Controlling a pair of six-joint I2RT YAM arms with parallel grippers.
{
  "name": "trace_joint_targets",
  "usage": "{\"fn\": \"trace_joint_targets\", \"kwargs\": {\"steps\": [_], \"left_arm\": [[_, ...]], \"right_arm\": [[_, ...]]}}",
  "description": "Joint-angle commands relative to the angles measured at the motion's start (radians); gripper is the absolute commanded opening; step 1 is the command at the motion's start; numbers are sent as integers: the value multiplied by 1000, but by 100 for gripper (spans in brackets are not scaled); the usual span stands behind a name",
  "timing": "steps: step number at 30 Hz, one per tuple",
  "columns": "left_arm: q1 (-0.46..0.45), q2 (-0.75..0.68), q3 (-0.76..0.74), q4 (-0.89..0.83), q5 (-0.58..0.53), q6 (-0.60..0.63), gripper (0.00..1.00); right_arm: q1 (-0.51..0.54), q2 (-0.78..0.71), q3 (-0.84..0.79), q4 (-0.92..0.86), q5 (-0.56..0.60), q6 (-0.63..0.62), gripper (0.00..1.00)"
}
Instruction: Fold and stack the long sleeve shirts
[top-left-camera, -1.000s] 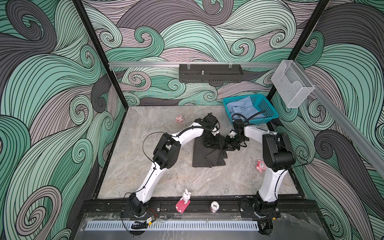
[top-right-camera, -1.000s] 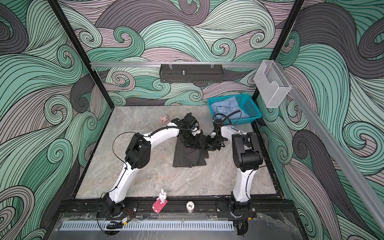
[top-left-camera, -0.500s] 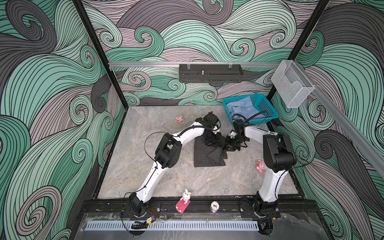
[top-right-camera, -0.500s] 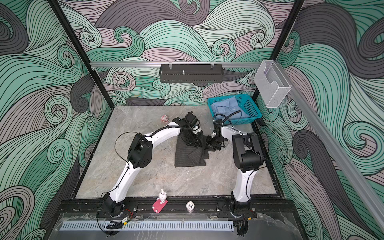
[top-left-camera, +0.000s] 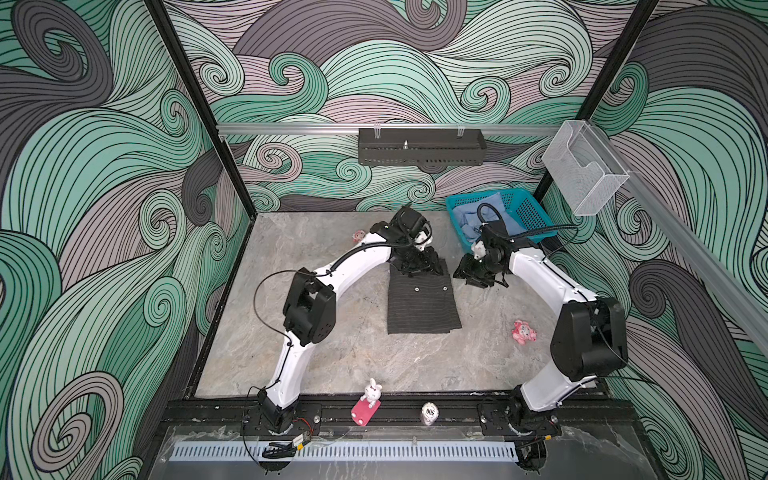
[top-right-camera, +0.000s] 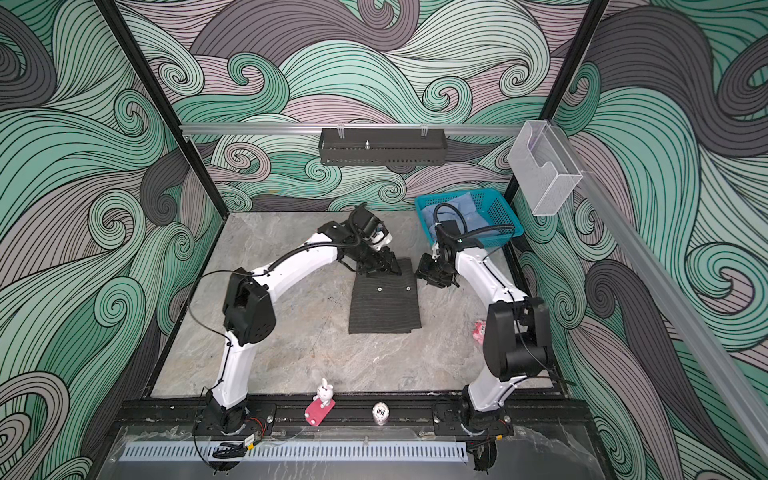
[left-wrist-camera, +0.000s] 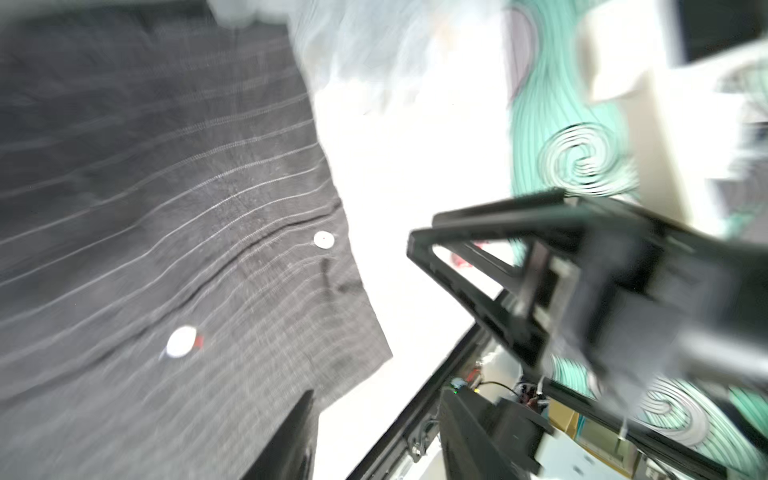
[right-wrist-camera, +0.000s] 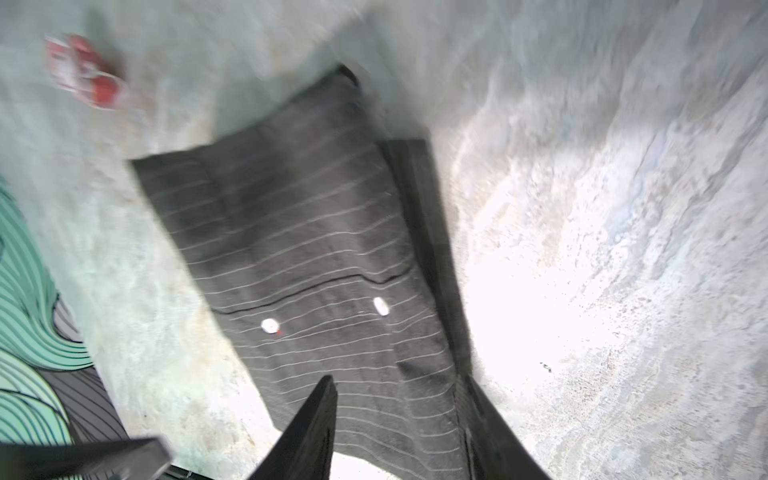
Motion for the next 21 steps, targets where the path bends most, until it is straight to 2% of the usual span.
{"fn": "trace_joint_targets", "kwargs": {"steps": [1,4,7,13,21], "left_arm": [[49,-18,-145,55,-4,5,50],[90,33,-229,98,24,-20,49],[119,103,-250,138,44,-36,49],[155,204,-209,97,34,-48,49],[184,181,-266,16,-10,-17,50]], "right_arm": [[42,33,52,-11,-50,-32,43],[62,127,96,9,-100,-39,36],[60,217,111,47,-108,-26,30],[32,353,93,61,-91,-28,29],[30,385,10,68,-73,-40,29]]}}
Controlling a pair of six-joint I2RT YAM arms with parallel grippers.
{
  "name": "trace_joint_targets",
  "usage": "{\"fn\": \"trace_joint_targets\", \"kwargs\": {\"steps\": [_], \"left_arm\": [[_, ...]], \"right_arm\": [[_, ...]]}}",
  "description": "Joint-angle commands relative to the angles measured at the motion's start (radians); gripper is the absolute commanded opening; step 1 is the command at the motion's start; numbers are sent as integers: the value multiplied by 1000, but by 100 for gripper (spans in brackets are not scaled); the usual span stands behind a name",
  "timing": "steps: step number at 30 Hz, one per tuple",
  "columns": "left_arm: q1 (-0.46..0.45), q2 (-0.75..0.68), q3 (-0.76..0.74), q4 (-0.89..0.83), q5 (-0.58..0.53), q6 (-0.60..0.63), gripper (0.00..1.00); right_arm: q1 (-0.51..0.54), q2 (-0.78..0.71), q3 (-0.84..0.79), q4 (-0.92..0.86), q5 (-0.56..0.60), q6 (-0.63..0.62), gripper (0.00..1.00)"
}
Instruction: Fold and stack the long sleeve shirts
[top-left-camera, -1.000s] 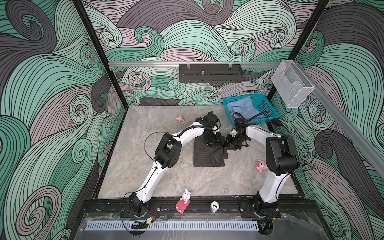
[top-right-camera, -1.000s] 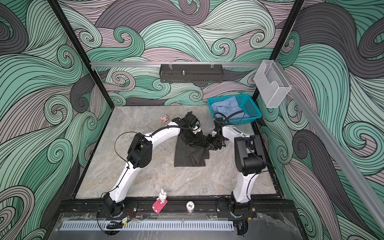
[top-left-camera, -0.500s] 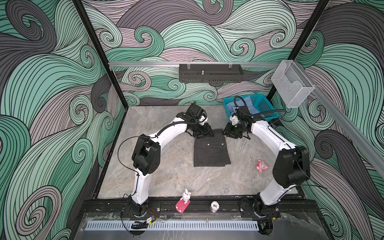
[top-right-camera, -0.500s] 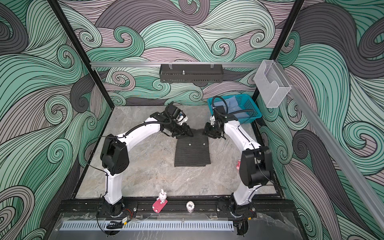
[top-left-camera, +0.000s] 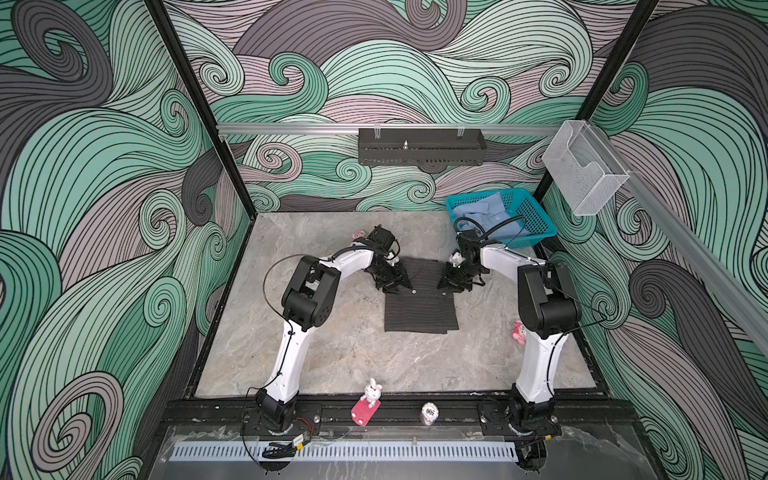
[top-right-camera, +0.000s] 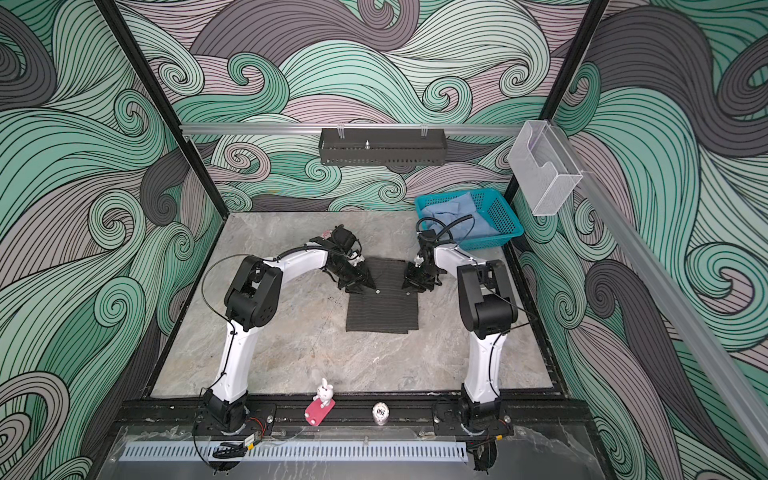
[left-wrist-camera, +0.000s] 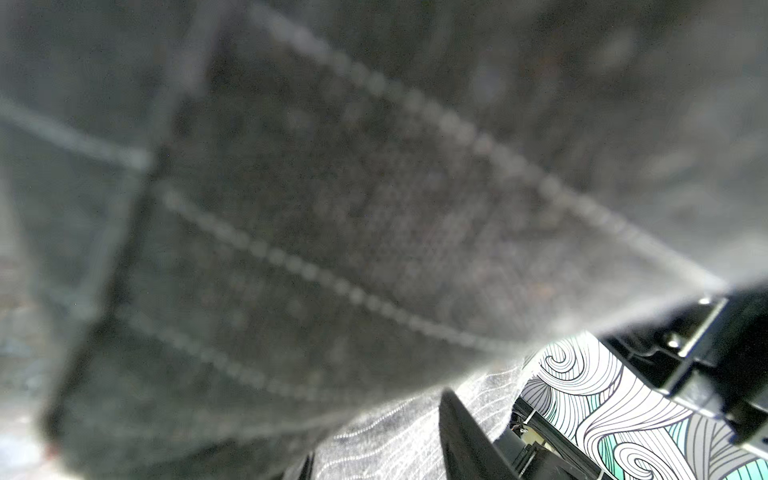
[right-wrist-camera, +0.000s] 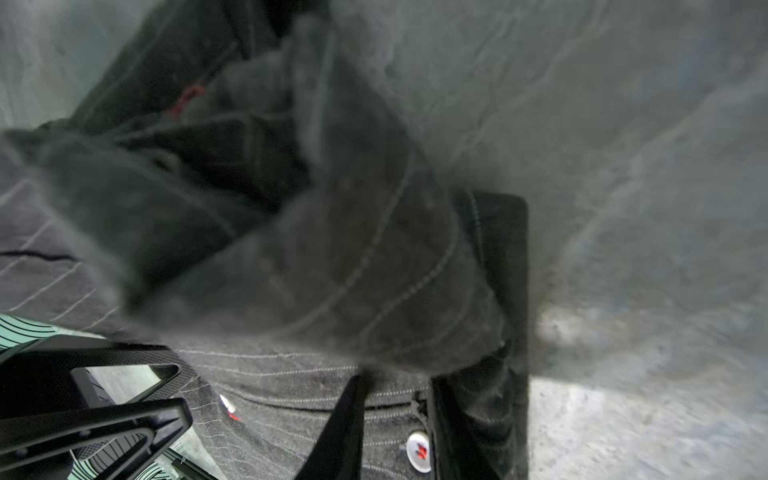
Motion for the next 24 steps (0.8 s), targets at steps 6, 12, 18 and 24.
{"fn": "trace_joint_targets", "kwargs": {"steps": [6,12,18,24], "left_arm": [[47,-90,-201,-76,-106,-1,49],[108,-279,-495,36,-116,-72,48],[156,-482,-519,2,-130,-19,53],[193,-472,-324,-153,-206,78,55]], "right_arm": [[62,61,70,-86,3,-56,29],[175,203,289,-168,-19,-79,30],[238,252,419,-187,-20,-62,31],[248,158,415,-211,21,-56,44]]}}
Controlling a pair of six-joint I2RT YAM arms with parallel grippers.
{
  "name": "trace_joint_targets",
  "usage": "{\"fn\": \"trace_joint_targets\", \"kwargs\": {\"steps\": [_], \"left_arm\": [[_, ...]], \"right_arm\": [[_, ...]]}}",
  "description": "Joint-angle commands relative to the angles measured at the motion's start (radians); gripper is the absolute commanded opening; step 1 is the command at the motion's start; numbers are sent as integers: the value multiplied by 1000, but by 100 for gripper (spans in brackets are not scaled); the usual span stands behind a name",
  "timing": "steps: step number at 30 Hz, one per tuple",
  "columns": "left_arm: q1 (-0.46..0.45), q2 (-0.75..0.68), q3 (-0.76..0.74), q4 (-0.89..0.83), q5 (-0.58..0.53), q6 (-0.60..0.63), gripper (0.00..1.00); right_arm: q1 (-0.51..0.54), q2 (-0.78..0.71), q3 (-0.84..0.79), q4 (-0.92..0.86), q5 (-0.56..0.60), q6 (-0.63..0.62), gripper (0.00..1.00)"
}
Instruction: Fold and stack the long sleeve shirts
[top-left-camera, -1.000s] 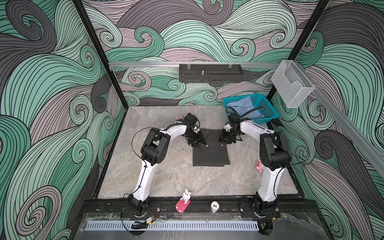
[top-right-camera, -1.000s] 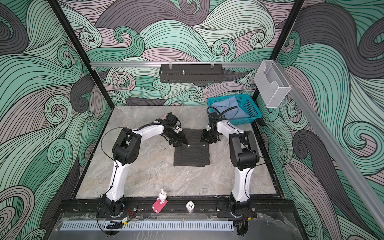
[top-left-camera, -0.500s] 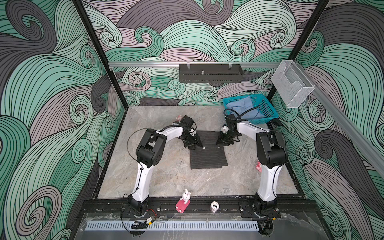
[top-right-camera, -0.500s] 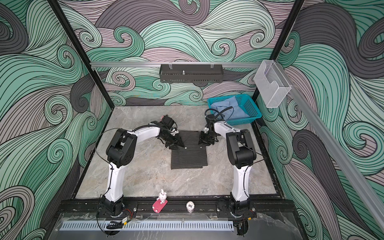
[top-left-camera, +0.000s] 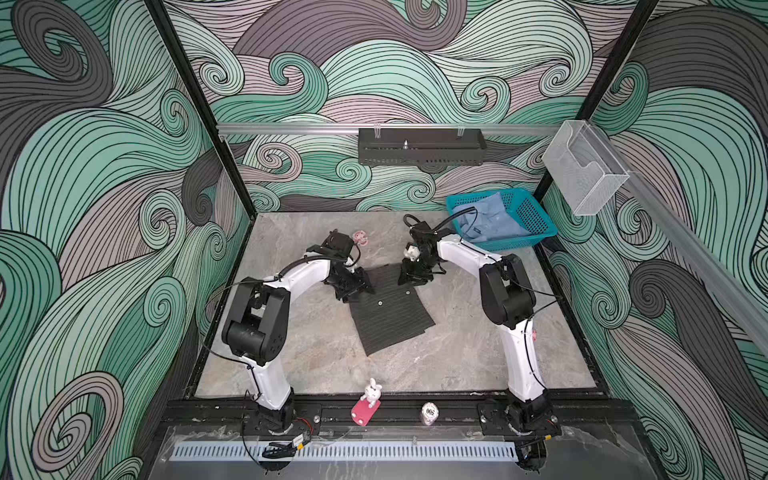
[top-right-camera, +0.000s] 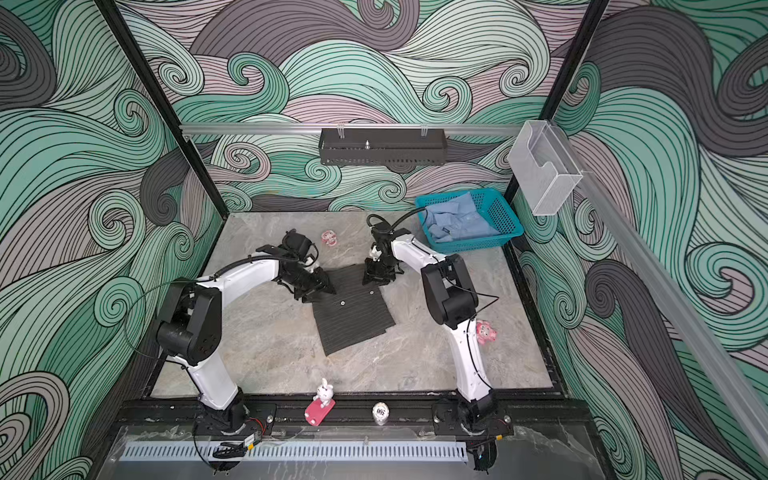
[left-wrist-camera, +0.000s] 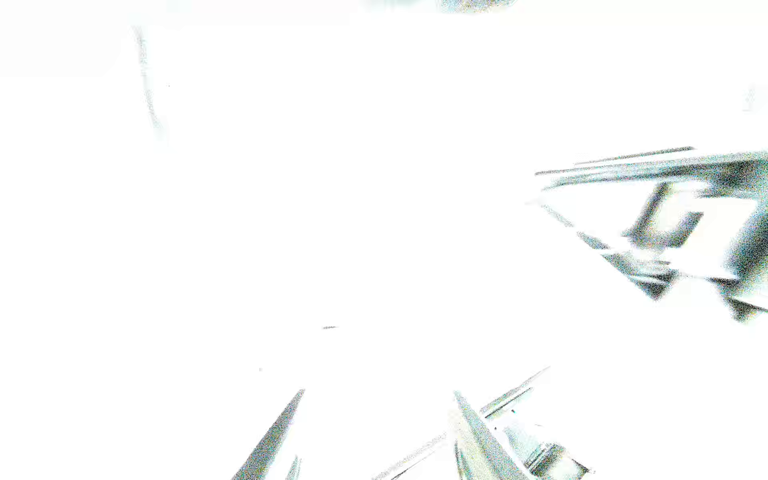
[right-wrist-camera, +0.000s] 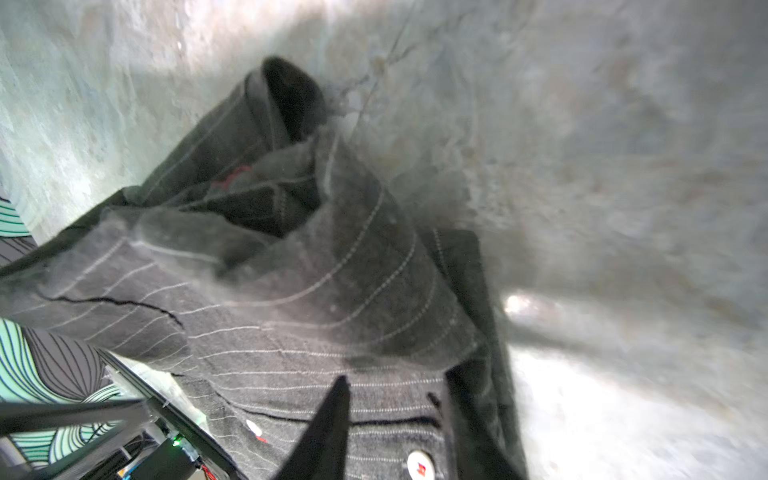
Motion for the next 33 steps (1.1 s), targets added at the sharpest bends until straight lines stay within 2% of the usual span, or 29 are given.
{"fn": "trace_joint_targets", "kwargs": {"steps": [1,5,8,12,16,19,27,33], "left_arm": [[28,34,92,-99,-47,68,54],[38,109,102,-23,26,48,50],[46,167,101,7,47,35,47],[83,220,84,15,28,15,41],[123,260,92,-15,-24,19,40],[140,302,127,-37,-23,25,39],[173,376,228,-94,-43,19,39],[188,339,219,-121,-44,45,39]], "right_arm": [[-4,-93,-20,-44,49,1,45],[1,-173,-123,-26,34,14,44],[8,-219,-211,3,1,28,38],[31,-237,-294,15,-43,33,31],[56,-193,-323,8,-73,36,28],[56,-131,-303,-1,-79,46,27],[56,29,-113,-53,-13,50,26],[56,71,0,-75,-20,32,26]]}}
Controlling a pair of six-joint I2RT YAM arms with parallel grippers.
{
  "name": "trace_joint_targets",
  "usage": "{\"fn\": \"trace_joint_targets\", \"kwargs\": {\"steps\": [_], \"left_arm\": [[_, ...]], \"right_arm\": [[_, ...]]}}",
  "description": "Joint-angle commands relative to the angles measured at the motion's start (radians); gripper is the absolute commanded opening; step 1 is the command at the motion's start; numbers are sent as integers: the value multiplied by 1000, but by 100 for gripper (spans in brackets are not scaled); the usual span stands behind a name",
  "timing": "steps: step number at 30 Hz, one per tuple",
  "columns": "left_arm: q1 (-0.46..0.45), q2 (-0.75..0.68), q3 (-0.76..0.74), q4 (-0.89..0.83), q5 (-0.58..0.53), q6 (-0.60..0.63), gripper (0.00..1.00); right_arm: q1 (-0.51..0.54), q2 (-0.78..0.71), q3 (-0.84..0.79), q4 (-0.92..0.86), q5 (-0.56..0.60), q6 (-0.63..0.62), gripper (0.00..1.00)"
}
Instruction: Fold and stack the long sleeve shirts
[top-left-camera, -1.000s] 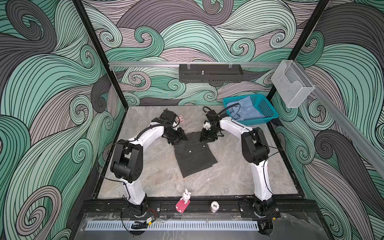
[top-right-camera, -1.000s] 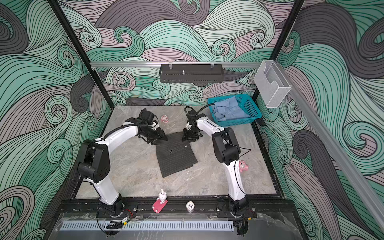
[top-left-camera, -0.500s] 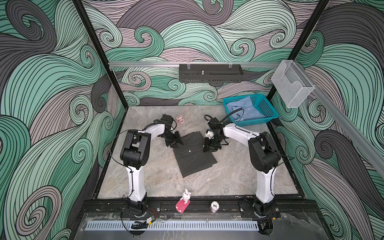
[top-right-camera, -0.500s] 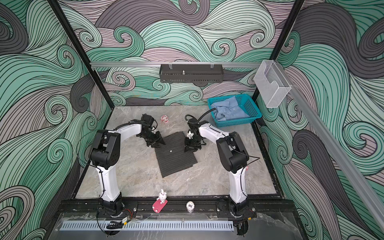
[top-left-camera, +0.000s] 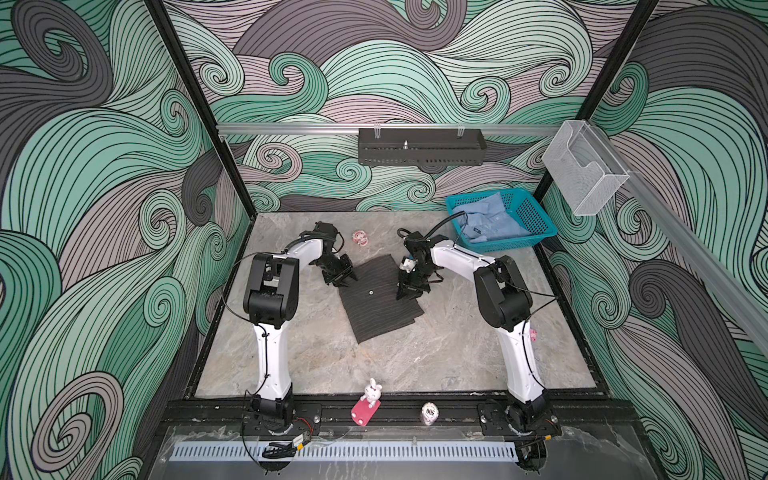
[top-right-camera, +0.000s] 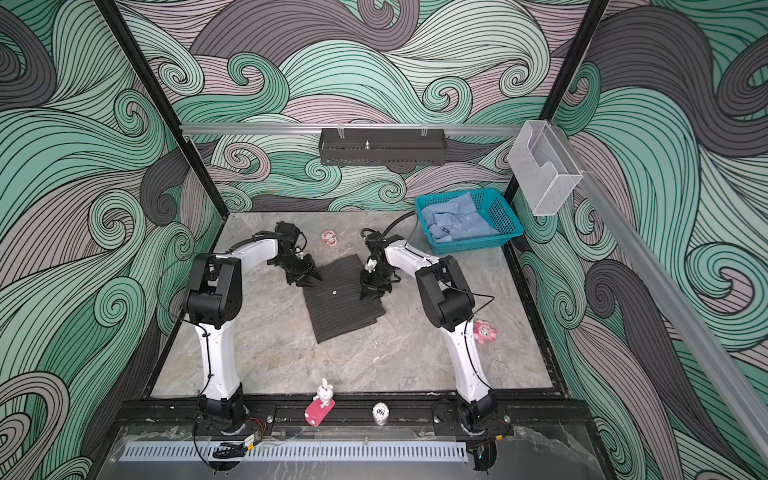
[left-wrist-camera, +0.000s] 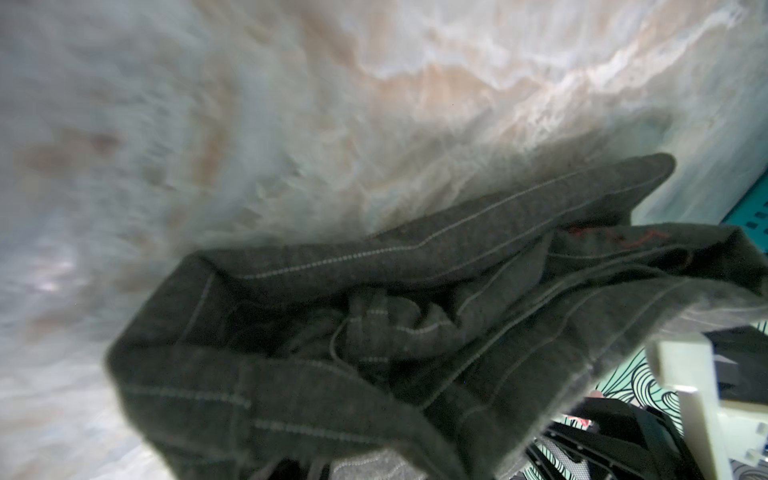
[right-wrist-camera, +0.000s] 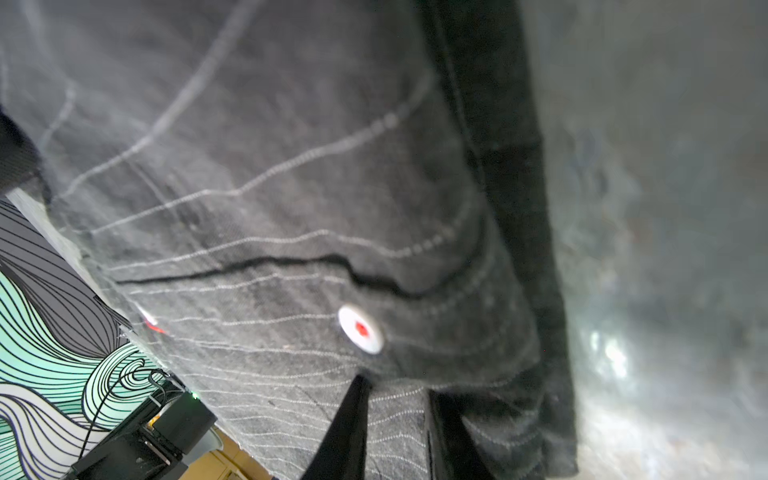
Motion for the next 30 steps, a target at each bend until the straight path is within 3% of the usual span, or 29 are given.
{"fn": "trace_joint_targets", "kwargs": {"steps": [1,8,13,16,21,23,27,30], "left_arm": [[13,-18,-27,-58,-43,22,39],[35,-135,-125,-37,-45,36,45],[-35,-318,-64,-37,-106,105,54],[-138,-400,1,-100,-229,187,57],[-420,-469,-22,-165,-553,357,60],[-545,-468,-62,-174,-702,416,70],[-698,-397,-102,-199,-869,411,85],[-771,-304,-90,-243,-950,356,89]], "right_arm": [[-1,44,41,-5,49,-15,26],[9,22,121,-18,29,-30,27],[12,-177,46,45,107,4,45],[0,-305,-5,53,162,14,50],[-75,-585,-262,164,223,74,51],[-121,-691,-375,204,227,101,51],[-196,-855,-520,235,241,112,50],[-234,-947,-588,234,247,111,50]]}}
